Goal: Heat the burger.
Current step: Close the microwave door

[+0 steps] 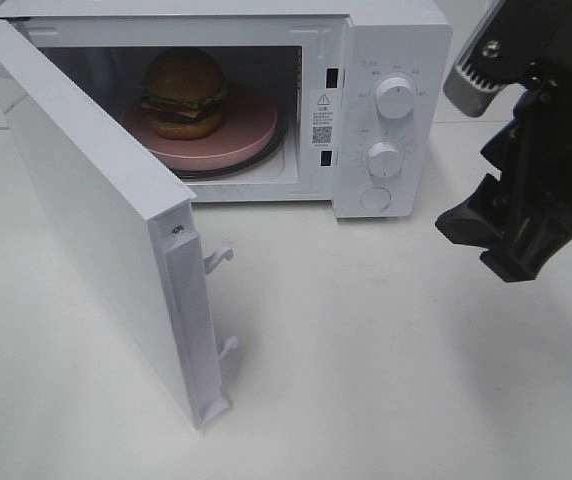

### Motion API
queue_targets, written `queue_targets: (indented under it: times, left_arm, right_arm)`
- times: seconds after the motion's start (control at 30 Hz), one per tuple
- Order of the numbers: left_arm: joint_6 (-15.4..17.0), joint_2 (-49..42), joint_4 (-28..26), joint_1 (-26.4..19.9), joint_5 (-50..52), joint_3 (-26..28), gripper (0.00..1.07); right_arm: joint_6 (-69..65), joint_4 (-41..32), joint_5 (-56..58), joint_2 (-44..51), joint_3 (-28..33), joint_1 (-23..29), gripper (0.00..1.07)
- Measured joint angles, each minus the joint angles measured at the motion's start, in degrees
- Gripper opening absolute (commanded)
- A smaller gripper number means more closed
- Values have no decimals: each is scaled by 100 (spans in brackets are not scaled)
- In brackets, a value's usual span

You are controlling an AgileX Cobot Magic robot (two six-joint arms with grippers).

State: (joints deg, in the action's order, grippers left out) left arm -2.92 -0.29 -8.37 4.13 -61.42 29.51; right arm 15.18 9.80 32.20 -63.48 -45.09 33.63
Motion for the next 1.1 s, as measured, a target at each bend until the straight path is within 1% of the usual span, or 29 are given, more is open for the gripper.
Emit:
queue_targets:
  times: [0.07, 0.13, 0.17, 0.23, 0.33, 0.37, 0.4, 0.5, 0.8, 1.1]
  left_arm:
    - [0, 0, 0, 0, 0, 0, 100]
    - [0, 0, 0, 0, 0, 0, 100]
    - [0, 0, 0, 0, 0, 0, 100]
    - [0, 0, 0, 0, 0, 0, 100]
    - [0, 0, 0, 0, 0, 0, 100]
    - [0, 0, 0, 0, 0, 0, 100]
    - [0, 0, 0, 0, 0, 0, 100]
    - [0, 0, 0, 0, 0, 0, 100]
    - [0, 0, 0, 0, 0, 0, 100]
    - [0, 0, 0, 0, 0, 0, 100]
  right_arm:
    - [-155, 0, 126, 80, 0, 0, 71]
    - [-722, 0, 642, 344, 0, 0, 71]
    - [-722, 0, 642, 344, 0, 0, 71]
    - [-1117, 0, 1083, 516, 0, 0, 71]
    - [-1197, 0, 1220, 556, 0, 0, 71]
    - [-1364, 0, 1547, 642, 0, 0, 71]
    - [-1409, 0, 1839, 722, 0, 0, 71]
    - [-1467, 0, 2160, 877, 0, 0, 71]
    - [-1639, 0, 2871, 1432, 0, 0, 71]
    - [-1713, 23, 3547, 2498, 0, 0, 71]
